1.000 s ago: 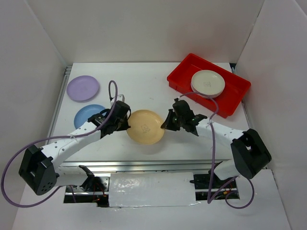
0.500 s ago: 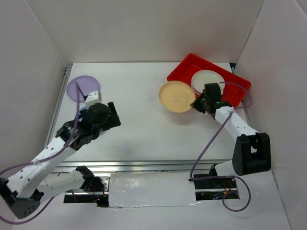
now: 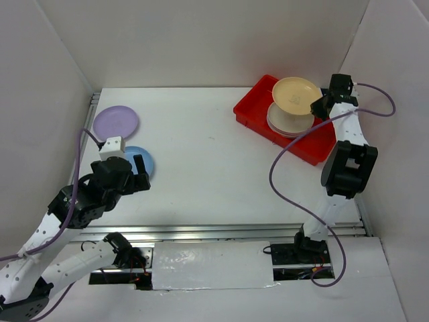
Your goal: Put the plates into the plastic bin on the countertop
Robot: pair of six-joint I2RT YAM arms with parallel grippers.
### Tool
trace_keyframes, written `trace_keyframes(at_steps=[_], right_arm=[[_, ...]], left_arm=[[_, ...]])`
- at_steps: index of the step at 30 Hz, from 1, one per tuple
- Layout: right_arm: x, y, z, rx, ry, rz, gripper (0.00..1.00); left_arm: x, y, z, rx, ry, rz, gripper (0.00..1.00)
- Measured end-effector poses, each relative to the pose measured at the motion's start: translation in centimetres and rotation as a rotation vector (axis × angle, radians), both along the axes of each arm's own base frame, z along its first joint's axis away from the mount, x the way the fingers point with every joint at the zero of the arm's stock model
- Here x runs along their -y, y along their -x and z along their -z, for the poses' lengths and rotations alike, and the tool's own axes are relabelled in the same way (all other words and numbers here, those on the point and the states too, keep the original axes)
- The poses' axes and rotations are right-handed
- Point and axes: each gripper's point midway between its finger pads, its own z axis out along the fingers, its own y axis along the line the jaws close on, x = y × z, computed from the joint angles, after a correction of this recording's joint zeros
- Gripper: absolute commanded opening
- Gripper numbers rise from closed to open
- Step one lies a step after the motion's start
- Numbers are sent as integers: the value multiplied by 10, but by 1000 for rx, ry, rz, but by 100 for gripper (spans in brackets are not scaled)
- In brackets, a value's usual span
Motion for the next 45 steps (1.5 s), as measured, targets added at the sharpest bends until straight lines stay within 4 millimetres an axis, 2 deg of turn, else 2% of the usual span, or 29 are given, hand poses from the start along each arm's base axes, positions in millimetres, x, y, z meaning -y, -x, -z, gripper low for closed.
trace_keyframes(at_steps=[1,3,5,6,7,11,13,15,18,20,22,24,25,29,31,33,36,39,41,42,44,45], right_arm=[[3,-4,4,-19,1,0,8],[6,-8,8,-39,-4,0,52],[3,-6,13,-56,-21,-12,73],[2,-4,12,-59,-26,-19,74],[0,-3,11,-56,-27,-32,100],[-14,13,-6,-32,-38,-73,100],[-24,23,-29,15,-38,-101,100],[-43,41,-56,91,-47,-158,100],[-87,83,-86,211,-56,-285,100],[-137,114,-97,302,-74,-440,100],[-193,145,-96,368,-125,-632,100],[-232,168,-86,389,-181,-788,100],[-251,182,-70,360,-217,-856,100],[-293,216,-24,274,-310,-1022,100],[-306,233,-10,245,-342,-1085,100],[-314,244,-4,234,-357,-1132,100],[-317,253,-4,256,-361,-1160,100],[-314,263,-14,308,-349,-1171,100],[-313,268,-25,353,-336,-1179,100],[-312,271,-32,379,-328,-1182,100],[-311,275,-44,426,-313,-1188,100],[-310,277,-49,444,-304,-1187,100]], left_arm=[[-1,1,2,-4,-5,2,99],[-1,1,3,-7,-9,2,99],[-3,1,3,-7,-10,-5,99],[-4,0,3,-9,-10,-12,99],[-4,-1,4,-11,-11,-19,99],[-3,-6,6,-22,34,-69,99],[4,-12,10,-9,102,-102,99],[10,-21,26,0,179,-155,99],[4,-32,62,-42,251,-296,99],[-5,-40,88,-89,294,-417,99],[-17,-47,112,-133,332,-541,99],[-30,-49,128,-146,383,-657,99],[-38,-48,135,-146,407,-716,99],[-65,-48,153,-115,474,-900,99],[-77,-50,162,-96,492,-971,99],[-88,-54,172,-75,506,-1029,99],[-102,-57,191,-96,490,-1095,96],[-112,-64,207,-136,467,-1145,89],[-116,-68,218,-161,453,-1167,79],[-116,-70,223,-173,451,-1171,65],[-117,-77,226,-169,460,-1175,48],[-116,-80,229,-175,463,-1169,36]])
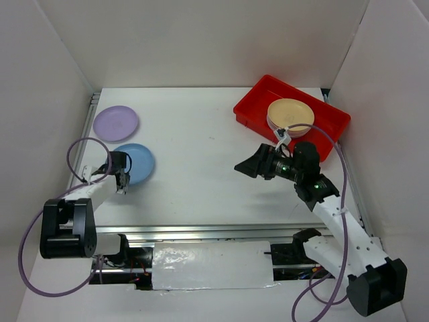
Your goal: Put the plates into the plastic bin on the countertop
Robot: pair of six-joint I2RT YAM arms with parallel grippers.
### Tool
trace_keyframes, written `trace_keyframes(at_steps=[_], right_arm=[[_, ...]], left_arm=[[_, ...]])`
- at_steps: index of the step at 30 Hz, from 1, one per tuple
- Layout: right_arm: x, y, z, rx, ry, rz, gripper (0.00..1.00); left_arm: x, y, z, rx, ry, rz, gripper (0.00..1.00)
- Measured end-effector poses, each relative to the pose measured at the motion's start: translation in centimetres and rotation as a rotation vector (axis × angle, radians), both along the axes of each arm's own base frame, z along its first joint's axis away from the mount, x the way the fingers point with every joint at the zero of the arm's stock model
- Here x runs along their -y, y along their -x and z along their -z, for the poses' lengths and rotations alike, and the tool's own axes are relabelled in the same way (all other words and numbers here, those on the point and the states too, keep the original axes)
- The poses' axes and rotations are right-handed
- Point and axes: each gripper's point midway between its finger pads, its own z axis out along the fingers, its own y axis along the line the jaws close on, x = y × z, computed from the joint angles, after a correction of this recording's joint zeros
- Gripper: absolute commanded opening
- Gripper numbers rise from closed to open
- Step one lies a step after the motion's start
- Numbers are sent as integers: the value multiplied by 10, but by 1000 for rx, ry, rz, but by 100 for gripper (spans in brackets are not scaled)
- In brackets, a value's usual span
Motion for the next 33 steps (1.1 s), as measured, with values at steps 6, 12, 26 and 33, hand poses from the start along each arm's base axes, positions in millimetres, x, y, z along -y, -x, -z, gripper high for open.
trace_keyframes(at_steps=[6,12,26,33], right_arm=[[9,1,-17,55,24,64,100],[-8,-21,-18,20,157,131,100],[-77,-110,86,-140,619,209,89],[-75,-107,115,-211,653,207,0]], left_arm=[[6,-21,-8,65,23,21,0],[73,5,-40,124,5,314,0],[188,-18,-120,174,-59,1003,0],[194,-8,-117,138,-69,1089,3]])
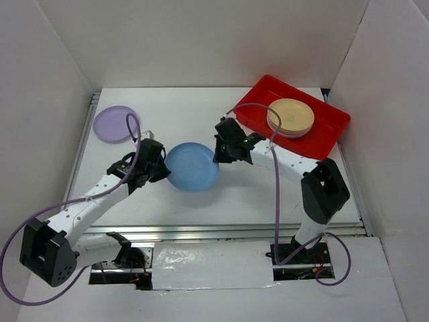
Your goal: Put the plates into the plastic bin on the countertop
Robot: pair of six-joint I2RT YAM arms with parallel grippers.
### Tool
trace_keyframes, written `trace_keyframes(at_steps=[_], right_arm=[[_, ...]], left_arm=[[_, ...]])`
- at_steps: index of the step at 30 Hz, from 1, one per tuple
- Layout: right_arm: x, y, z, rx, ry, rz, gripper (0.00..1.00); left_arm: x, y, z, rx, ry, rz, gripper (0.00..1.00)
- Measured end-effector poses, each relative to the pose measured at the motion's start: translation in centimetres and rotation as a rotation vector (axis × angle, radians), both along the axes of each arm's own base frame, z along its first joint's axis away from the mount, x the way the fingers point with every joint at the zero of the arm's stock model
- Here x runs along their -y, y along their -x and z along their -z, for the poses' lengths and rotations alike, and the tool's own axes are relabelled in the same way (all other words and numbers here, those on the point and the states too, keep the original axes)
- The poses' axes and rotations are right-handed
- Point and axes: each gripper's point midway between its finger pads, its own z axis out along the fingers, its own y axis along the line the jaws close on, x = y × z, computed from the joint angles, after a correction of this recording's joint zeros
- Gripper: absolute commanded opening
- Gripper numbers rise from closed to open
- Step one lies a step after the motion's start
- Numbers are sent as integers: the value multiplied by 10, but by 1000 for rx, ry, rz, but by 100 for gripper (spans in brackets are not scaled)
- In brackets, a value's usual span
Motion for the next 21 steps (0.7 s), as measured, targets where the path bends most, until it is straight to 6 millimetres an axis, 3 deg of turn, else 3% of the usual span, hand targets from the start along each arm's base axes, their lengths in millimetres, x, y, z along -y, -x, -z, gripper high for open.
trace_keyframes(at_steps=[1,3,4,7,12,17,21], right_arm=[[-2,2,-3,-1,-19,-8,0],[-1,9,-7,-6,-45,-28,0],[3,9,-8,-3,-49,-15,0],[29,3,-1,-22,-61,44,0],[107,-31,-8,-16,-69,264,0],[210,-79,-49,71,-106,565,0],[297,-119,-85,160,-127,792,0]], left_arm=[[-3,0,1,-2,-17,6,29],[-8,-1,0,-4,-31,7,62],[-10,-2,-5,2,-29,7,99],[-14,-7,-29,58,-9,-15,99],[-37,-1,-76,172,-7,-82,99],[-57,14,-107,248,-41,-98,99],[-62,19,-105,236,-86,-70,99]])
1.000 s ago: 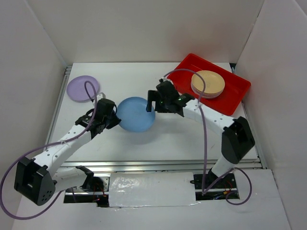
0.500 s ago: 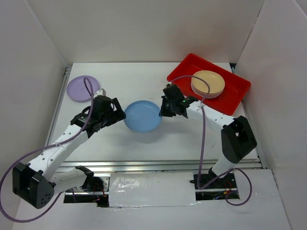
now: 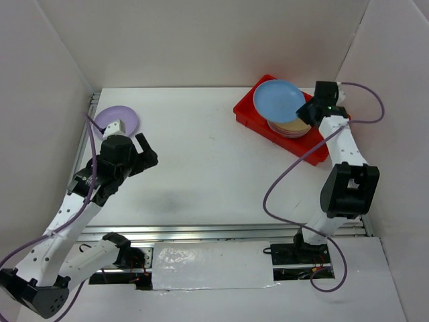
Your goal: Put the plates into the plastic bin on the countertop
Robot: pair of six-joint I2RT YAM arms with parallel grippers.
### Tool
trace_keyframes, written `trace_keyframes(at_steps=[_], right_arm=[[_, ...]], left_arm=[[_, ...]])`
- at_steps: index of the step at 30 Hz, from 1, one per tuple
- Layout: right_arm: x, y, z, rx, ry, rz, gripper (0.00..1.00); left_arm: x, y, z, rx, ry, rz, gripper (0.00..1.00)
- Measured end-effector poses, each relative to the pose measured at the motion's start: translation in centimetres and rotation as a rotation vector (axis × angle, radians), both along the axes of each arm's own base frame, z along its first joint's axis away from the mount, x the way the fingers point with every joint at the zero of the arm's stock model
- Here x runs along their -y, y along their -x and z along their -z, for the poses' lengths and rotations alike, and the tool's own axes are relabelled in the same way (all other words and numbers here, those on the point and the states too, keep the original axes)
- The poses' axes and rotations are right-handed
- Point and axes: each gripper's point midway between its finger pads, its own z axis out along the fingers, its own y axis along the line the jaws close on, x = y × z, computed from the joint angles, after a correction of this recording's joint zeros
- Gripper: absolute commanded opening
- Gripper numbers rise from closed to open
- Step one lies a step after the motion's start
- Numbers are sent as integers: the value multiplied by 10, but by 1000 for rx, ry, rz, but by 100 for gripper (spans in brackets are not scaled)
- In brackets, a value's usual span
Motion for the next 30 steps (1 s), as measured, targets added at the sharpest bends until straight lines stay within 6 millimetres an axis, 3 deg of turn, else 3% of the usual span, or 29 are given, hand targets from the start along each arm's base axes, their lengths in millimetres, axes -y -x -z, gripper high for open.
trace_keyframes(at_steps=[3,4,5,6,7,11,12,13,16,19,21,24,27,30], right_arm=[[44,-29,-9,23,-10,100,0],[54,-35,-6,18,-15,119,10],[59,-39,-4,12,-18,130,24],[68,-46,3,-9,-30,150,74],[73,-50,9,-22,-41,159,81],[75,-55,21,-76,-57,147,86],[71,-53,23,-84,-63,139,100],[67,-49,20,-78,-71,131,100],[48,-22,11,-59,-96,82,100],[25,14,-19,9,-107,28,100],[3,36,-45,95,-101,-31,100],[-45,69,-71,219,-112,-182,100],[-95,104,-63,279,-170,-363,100],[-136,143,-23,250,-258,-505,100]], left_arm=[[1,-1,12,-49,-40,30,99],[1,-1,16,-67,-56,43,99],[2,-2,22,-89,-71,55,99],[2,-2,26,-108,-86,66,99],[3,-2,30,-122,-95,73,99],[1,-3,34,-140,-104,87,99],[-1,-4,34,-140,-97,80,99],[-3,-5,34,-141,-88,69,99],[-4,-12,32,-136,-44,40,99],[-4,-26,30,-92,26,-5,99],[-10,-38,36,-81,77,-55,99],[-36,-62,60,-111,158,-200,99],[-66,-87,94,-161,239,-362,99],[-97,-103,130,-177,316,-520,99]])
